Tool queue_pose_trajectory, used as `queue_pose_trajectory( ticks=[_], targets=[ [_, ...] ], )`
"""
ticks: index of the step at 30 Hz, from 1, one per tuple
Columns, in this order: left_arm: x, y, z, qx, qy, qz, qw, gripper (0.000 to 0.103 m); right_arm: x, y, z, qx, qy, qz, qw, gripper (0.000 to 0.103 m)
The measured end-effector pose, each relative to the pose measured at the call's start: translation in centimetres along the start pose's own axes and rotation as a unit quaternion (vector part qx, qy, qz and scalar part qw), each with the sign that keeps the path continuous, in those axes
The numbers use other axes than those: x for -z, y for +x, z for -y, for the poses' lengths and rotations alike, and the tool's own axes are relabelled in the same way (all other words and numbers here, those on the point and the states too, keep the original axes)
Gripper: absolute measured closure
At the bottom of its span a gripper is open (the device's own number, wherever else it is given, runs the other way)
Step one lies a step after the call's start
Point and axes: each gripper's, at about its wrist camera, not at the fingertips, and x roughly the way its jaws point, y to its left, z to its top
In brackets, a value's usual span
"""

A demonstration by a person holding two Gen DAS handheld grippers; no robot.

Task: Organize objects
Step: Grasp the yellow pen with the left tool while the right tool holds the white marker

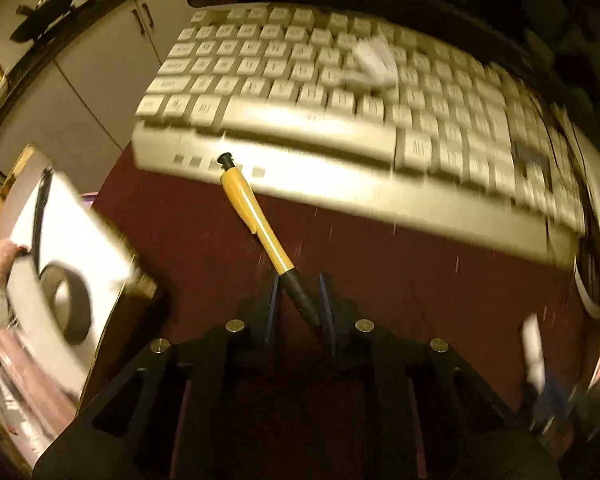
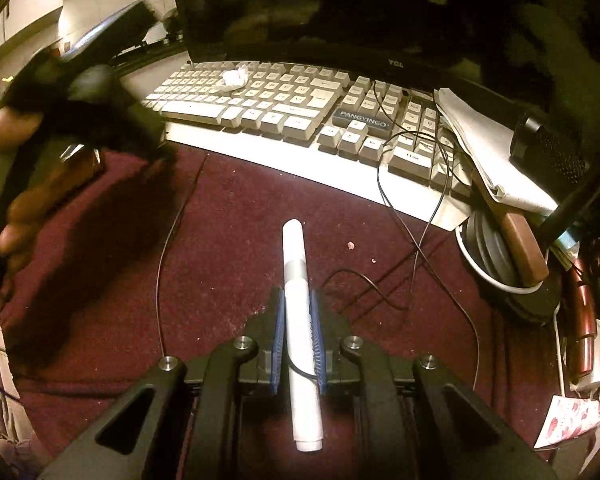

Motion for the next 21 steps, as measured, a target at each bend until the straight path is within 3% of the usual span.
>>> queue_pose_trajectory(
  ticks=[4, 7, 9, 13, 18, 21],
  targets=[
    [0.5, 0.1, -0.8, -0.001, 0.003, 0.006, 1.0000, 0.081, 0.0, 0.0, 0.0, -0.004, 0.004, 0.000, 1.000, 0.091],
    [-0.2, 0.8, -1.7, -0.009, -0.015, 0.035, 0.9992, 0.079, -0.1, 0.0, 0.2, -0.012, 0.010, 0.000, 1.000, 0.091],
    [0.0, 0.7, -1.2, -0.024, 0.000, 0.053, 0.9983, 0.081, -0.1, 0.0, 0.6, -0.023, 0.020, 0.001, 1.000, 0.091],
    [3.2, -0.2, -0.3, -0.034, 0.043, 0.079, 0.9953, 0.093, -0.2, 0.0, 1.1, -0.043, 0.037, 0.002, 0.998, 0.091],
    [9.5, -2.4, -0.1, 0.022, 0.030, 0.087, 0.9955, 0.093, -0.5, 0.2, 1.6, -0.060, 0.056, 0.003, 0.997, 0.091],
    [10.9, -3.2, 1.9, 0.018, 0.039, 0.109, 0.9931, 0.093, -0.8, 0.4, 1.5, -0.058, 0.060, 0.003, 0.997, 0.091]
  ],
)
